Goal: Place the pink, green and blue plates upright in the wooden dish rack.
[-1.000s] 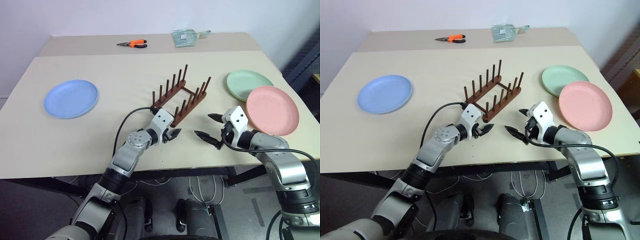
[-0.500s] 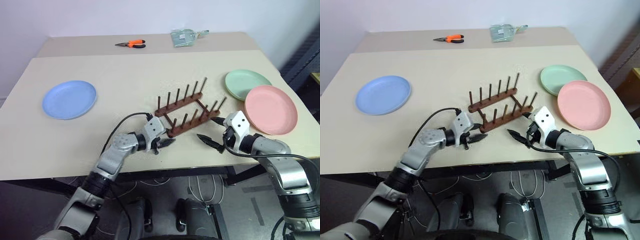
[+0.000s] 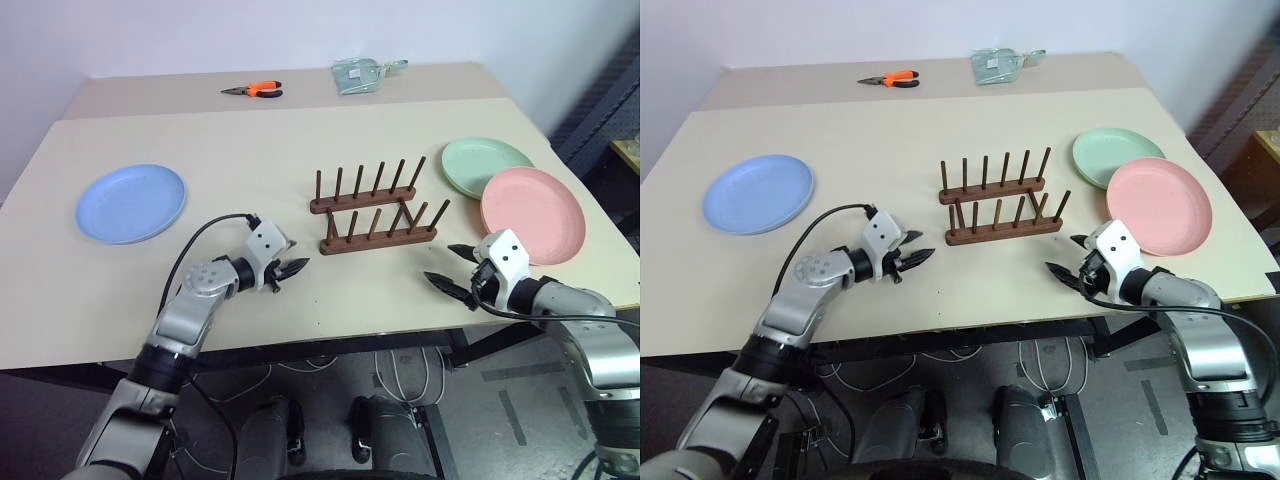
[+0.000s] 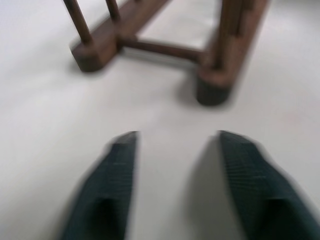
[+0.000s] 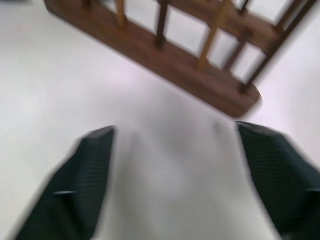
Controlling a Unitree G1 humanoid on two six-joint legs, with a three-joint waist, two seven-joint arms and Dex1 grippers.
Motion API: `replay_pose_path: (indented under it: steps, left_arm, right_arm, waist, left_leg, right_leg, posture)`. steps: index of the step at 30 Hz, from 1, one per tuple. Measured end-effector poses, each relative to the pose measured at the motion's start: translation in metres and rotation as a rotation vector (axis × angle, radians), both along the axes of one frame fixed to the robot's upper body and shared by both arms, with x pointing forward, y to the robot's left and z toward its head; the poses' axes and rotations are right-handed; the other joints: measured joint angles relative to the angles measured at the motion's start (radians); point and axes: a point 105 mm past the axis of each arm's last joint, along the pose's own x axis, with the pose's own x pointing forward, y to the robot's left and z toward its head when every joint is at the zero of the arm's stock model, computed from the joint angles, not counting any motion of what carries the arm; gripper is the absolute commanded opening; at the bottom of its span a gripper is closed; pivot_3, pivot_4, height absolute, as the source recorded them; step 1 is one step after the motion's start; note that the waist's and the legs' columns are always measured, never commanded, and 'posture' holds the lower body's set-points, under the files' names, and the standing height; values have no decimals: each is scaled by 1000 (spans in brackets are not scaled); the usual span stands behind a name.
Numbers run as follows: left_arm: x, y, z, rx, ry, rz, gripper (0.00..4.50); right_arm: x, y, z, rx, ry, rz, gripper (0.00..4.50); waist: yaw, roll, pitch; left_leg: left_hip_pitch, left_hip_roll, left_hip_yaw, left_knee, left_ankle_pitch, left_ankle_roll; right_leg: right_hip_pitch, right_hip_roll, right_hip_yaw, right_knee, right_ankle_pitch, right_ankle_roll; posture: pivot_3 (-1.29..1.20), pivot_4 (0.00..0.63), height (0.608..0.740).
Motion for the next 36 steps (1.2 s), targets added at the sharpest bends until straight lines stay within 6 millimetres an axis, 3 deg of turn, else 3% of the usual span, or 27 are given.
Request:
replay_pose_path:
  steps: [4, 7, 12, 16, 22, 25, 30, 33, 36]
  left_arm:
    - [-19, -23, -2, -22, 58, -64, 1131]
    - [-15, -47, -2, -15, 54, -67, 1131]
    - [19, -71, 3, 14, -7, 83, 1131]
    - [38, -72, 6, 10, -36, 185, 1131]
    - [55, -57, 9, 7, -77, 274, 1131]
    - [56, -50, 10, 8, -90, 284, 1131]
    - [39, -30, 7, 7, -99, 265, 1131]
    - [28, -22, 5, 1, -85, 232, 1131]
    - [13, -24, 3, -24, -55, 158, 1131]
  right_arm:
    - [10, 3, -5, -43, 12, 3, 167]
    - [25, 5, -10, -93, 14, -12, 72]
    - [54, 20, -14, -111, 8, -41, 72]
    - [72, 21, -11, -134, -15, -77, 72]
    - [90, 20, -7, -167, -61, -98, 72]
    - [86, 18, -6, -164, -50, -79, 839]
    - [48, -23, 26, -148, -118, -129, 3237]
    - [25, -48, 41, -204, -168, -197, 3237]
    - [12, -69, 29, -229, -129, -292, 3237]
  waist:
    - [9, 0, 0]
    - [20, 0, 0]
    - [26, 0, 0]
    - [23, 0, 0]
    - [5, 0, 0]
    - [1, 0, 0]
    - [4, 0, 0]
    - [2, 0, 0]
    - [2, 0, 0]
  left_leg:
    - [0, -1, 0, 1, -1, 1]
    - [0, -1, 0, 1, -1, 1]
    - [-1, -2, 0, 2, 0, 2]
    - [1, -2, 0, 2, 0, 1]
    - [1, -2, 0, 2, 0, 1]
    - [1, -2, 0, 1, 0, 1]
    - [0, -2, 0, -1, 0, 0]
    - [1, -1, 0, 0, -1, 0]
    - [1, -1, 0, 0, -1, 0]
  right_leg:
    - [0, 0, 0, -1, 0, 0]
    - [0, 0, 0, 0, 0, 1]
    - [1, 1, -1, 0, 0, 1]
    - [2, 1, -1, 0, 0, 1]
    - [2, 1, -1, 1, 0, 1]
    - [2, 1, -1, 1, 0, 1]
    - [1, -1, -1, -1, -1, 2]
    - [2, -1, -1, 0, -1, 2]
    - [1, -1, 0, 0, -1, 2]
  posture:
    - [0, 150, 740]
    - [0, 150, 740]
    - [0, 150, 740]
    - [0, 150, 740]
    - [0, 150, 740]
    - [0, 150, 740]
    - [0, 150, 740]
    - [0, 150, 740]
    - [0, 150, 740]
